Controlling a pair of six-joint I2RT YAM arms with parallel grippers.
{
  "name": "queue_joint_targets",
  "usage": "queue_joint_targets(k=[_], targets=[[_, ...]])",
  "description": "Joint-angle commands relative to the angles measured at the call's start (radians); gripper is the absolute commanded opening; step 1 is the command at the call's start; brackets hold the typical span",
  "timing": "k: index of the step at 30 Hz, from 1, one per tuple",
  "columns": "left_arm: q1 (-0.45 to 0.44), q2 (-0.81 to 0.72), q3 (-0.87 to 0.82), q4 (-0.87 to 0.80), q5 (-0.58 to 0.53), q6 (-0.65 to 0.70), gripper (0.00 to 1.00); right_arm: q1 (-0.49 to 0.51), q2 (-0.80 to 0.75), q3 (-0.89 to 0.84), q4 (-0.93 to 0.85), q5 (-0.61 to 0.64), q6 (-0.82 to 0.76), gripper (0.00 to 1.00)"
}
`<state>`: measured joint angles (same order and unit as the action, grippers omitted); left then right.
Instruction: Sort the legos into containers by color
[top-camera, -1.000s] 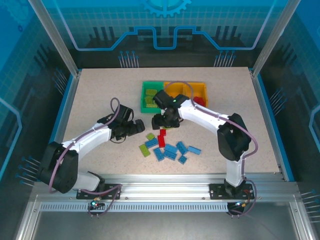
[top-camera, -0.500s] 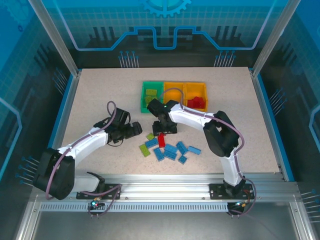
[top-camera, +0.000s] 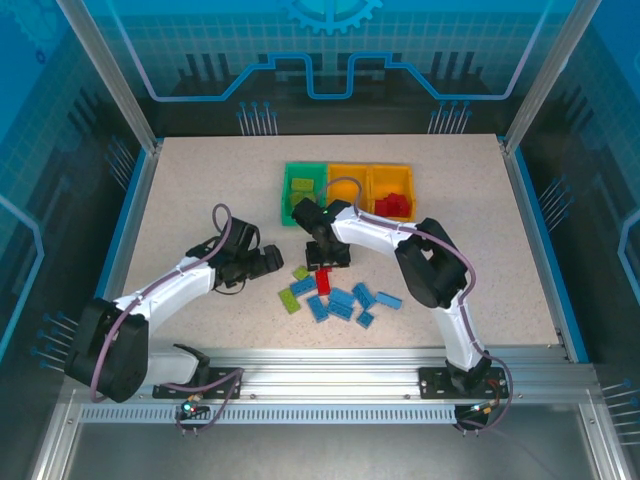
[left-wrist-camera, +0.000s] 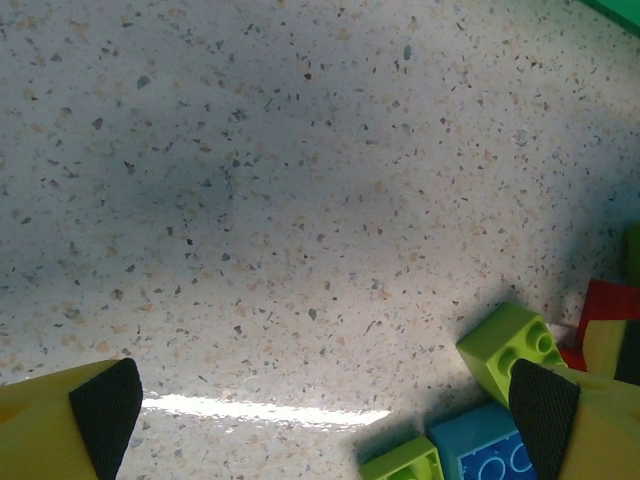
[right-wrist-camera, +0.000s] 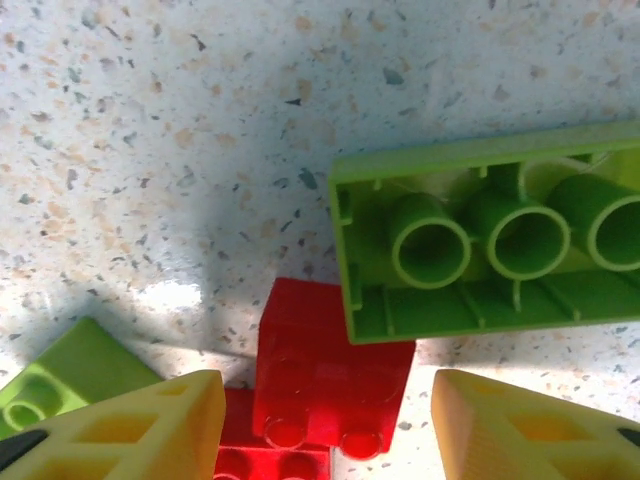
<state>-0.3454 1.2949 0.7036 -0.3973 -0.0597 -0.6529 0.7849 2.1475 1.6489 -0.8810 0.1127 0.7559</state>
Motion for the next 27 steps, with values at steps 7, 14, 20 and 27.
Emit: queue_joint_targets(k=[7, 14, 20, 27], targets=[[0.011, -0.023, -0.015, -0.003, -0.019, -0.004, 0.99, -0.022, 0.020, 0.022, -0.016, 0.019, -0.003, 0.32], [0.011, -0.023, -0.022, -0.004, -0.017, -0.011, 0.99, -0.022, -0.068, -0.003, -0.018, 0.016, -0.027, 0.26], [0.011, -0.023, -0.020, -0.002, -0.017, -0.013, 0.99, -0.086, -0.214, -0.001, -0.055, -0.022, -0.118, 0.26], [0.011, -0.023, -0.018, 0.000, -0.011, -0.017, 0.99, -0.323, -0.299, 0.005, 0.004, -0.098, -0.208, 0.27]])
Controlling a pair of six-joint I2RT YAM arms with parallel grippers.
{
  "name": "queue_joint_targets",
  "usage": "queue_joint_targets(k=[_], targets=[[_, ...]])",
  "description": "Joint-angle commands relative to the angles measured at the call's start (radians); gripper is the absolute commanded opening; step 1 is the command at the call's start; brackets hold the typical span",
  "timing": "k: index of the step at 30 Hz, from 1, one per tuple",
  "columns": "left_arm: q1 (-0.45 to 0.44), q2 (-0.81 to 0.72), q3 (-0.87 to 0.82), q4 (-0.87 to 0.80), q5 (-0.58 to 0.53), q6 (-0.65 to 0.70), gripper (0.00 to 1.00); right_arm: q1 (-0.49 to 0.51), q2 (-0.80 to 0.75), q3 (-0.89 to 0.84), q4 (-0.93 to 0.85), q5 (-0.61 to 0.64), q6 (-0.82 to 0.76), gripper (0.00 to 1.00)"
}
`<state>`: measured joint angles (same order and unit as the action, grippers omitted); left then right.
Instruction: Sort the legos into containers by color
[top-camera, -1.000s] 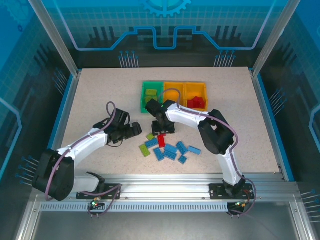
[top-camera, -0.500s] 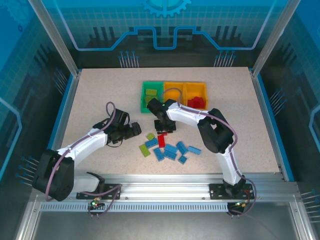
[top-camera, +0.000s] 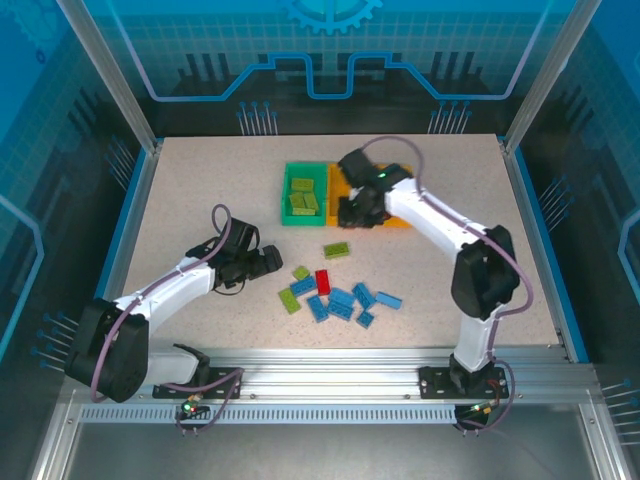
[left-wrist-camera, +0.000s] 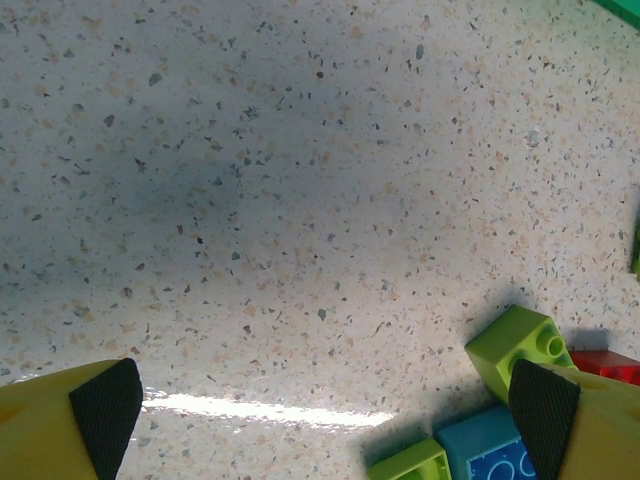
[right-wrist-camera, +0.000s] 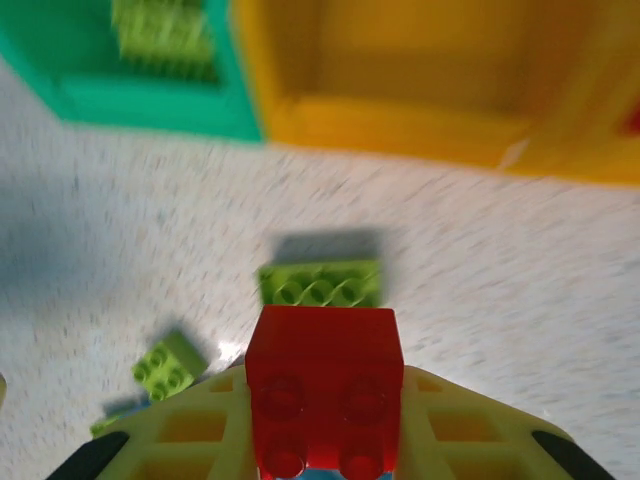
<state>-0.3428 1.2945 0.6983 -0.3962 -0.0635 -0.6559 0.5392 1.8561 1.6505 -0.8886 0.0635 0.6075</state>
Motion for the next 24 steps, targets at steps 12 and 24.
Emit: queue_joint_targets(k=[12, 24], targets=[[0.007, -0.011, -0.001, 0.002, 0.000, -0.024, 0.99, -0.318, 0.295, 0.321, -0.022, -0.144, -0.053, 0.28], [0.007, -0.026, -0.009, -0.006, -0.007, -0.025, 0.99, -0.338, 0.366, 0.450, -0.074, -0.141, -0.046, 0.67]])
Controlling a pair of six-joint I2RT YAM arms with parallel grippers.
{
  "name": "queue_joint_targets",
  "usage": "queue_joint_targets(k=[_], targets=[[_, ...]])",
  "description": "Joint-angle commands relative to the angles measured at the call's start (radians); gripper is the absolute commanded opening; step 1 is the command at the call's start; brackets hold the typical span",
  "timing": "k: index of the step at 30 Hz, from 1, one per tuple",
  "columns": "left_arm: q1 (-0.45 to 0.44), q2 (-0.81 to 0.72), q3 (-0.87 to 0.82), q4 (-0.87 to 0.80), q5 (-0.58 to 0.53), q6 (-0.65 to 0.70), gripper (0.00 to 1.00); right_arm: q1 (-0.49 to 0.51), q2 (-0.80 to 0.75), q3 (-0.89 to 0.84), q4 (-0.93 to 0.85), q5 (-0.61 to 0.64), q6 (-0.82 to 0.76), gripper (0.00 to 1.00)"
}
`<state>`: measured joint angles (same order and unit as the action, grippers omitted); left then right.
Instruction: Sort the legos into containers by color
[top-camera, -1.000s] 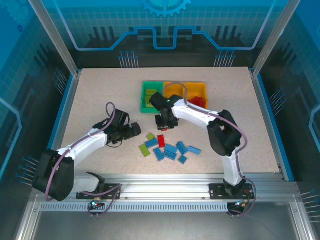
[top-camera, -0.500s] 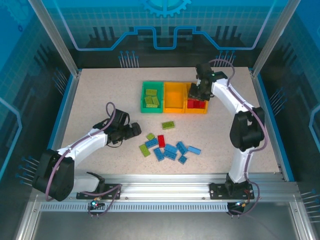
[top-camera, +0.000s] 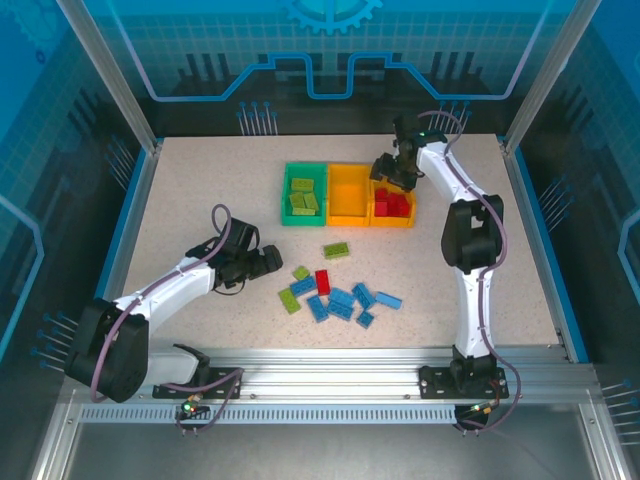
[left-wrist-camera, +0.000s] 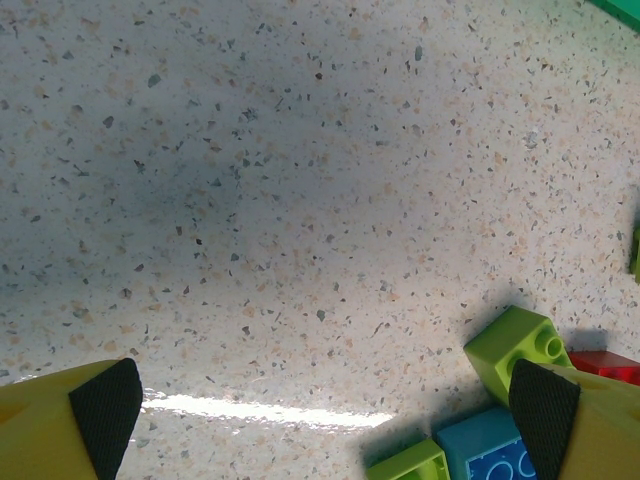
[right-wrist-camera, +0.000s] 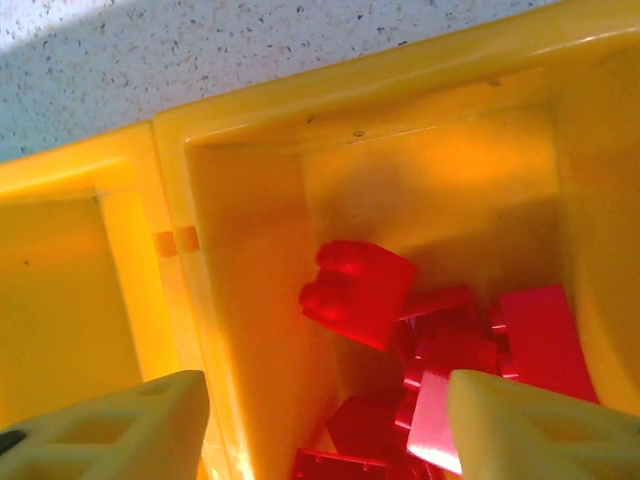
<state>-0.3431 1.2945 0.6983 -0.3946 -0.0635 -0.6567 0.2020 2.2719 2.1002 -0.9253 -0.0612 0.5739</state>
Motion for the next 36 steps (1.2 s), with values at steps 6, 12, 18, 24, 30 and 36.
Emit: queue_joint_targets(k=[6, 12, 18, 24, 30, 36], targets=[[0.007, -0.017, -0.010, 0.005, 0.002, -0.030, 0.99, 0.073, -0.303, -0.273, 0.064, -0.001, -0.076, 0.74], [0.007, -0.030, -0.020, 0.006, -0.012, -0.030, 0.99, 0.284, -0.538, -0.624, 0.117, 0.068, -0.085, 0.73], [0.009, -0.031, -0.030, 0.016, -0.004, -0.035, 0.99, 0.491, -0.560, -0.824, 0.215, 0.061, 0.123, 0.70], [0.008, -0.039, -0.028, 0.007, -0.003, -0.028, 0.99, 0.624, -0.445, -0.734, 0.175, 0.095, 0.158, 0.69], [0.009, -0.056, -0.043, 0.008, -0.004, -0.031, 0.99, 0.648, -0.408, -0.722, 0.144, 0.122, 0.143, 0.65], [0.008, -0.059, -0.049, 0.011, -0.003, -0.034, 0.99, 0.647, -0.380, -0.729, 0.143, 0.126, 0.133, 0.60]])
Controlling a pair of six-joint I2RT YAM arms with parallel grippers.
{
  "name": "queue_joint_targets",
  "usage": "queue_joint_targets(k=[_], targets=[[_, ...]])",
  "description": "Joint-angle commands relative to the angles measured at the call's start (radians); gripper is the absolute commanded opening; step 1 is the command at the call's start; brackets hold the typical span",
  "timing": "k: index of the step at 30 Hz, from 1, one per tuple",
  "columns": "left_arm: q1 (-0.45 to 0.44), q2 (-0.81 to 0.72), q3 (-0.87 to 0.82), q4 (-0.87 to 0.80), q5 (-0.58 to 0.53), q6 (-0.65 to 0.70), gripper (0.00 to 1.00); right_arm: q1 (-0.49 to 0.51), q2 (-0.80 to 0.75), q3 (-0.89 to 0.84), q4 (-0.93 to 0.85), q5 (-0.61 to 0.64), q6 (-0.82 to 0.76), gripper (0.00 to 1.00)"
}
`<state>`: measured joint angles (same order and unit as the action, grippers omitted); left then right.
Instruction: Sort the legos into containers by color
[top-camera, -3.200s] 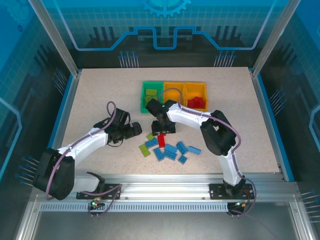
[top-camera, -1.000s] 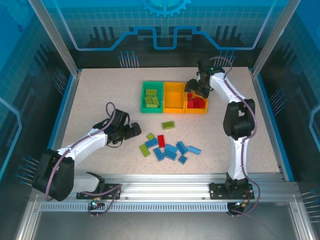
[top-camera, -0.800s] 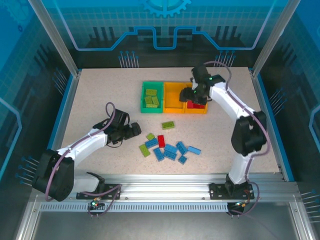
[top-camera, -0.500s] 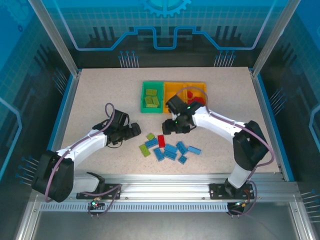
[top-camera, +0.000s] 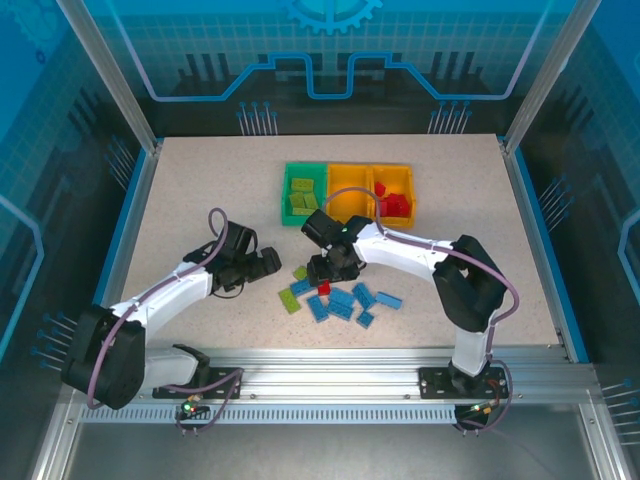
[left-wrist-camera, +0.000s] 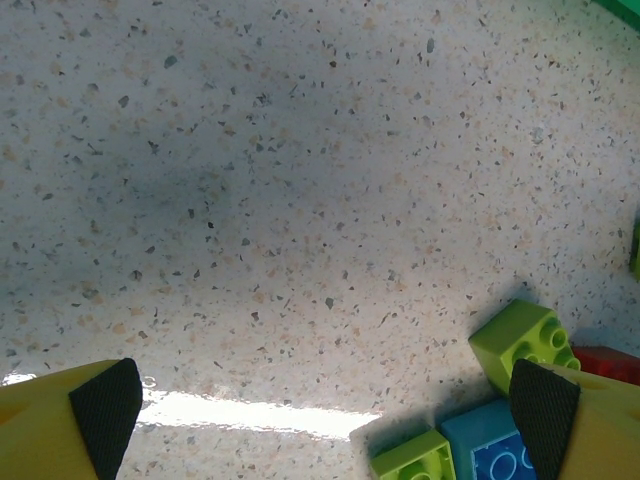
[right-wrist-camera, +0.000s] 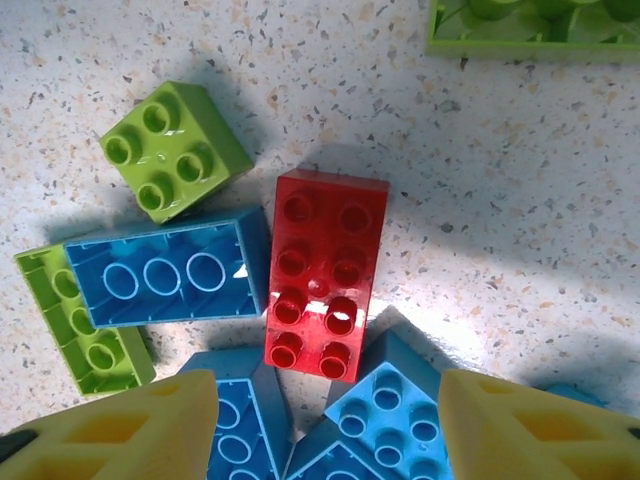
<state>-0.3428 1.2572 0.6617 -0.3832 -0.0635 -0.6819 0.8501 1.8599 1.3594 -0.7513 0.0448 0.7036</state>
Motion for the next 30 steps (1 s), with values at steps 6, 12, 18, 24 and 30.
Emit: queue_joint_targets(k=[6, 12, 18, 24, 30], targets=[[0.008, -0.025, -0.010, -0.007, -0.005, -0.006, 0.99, -0.011, 0.063, 0.011, -0.027, 0.030, -0.009, 0.58], [0.008, -0.033, -0.014, -0.014, -0.009, -0.007, 0.99, -0.047, 0.070, -0.009, -0.022, 0.039, -0.022, 0.54], [0.008, -0.029, -0.014, -0.011, -0.010, -0.008, 0.99, -0.107, 0.038, -0.058, -0.013, 0.046, -0.047, 0.49], [0.009, -0.025, -0.016, -0.006, -0.008, -0.018, 0.99, -0.100, 0.003, -0.054, 0.005, 0.030, -0.057, 0.50], [0.008, -0.034, -0.019, -0.013, -0.009, -0.015, 0.99, -0.074, -0.016, -0.070, 0.042, 0.001, -0.034, 0.52]])
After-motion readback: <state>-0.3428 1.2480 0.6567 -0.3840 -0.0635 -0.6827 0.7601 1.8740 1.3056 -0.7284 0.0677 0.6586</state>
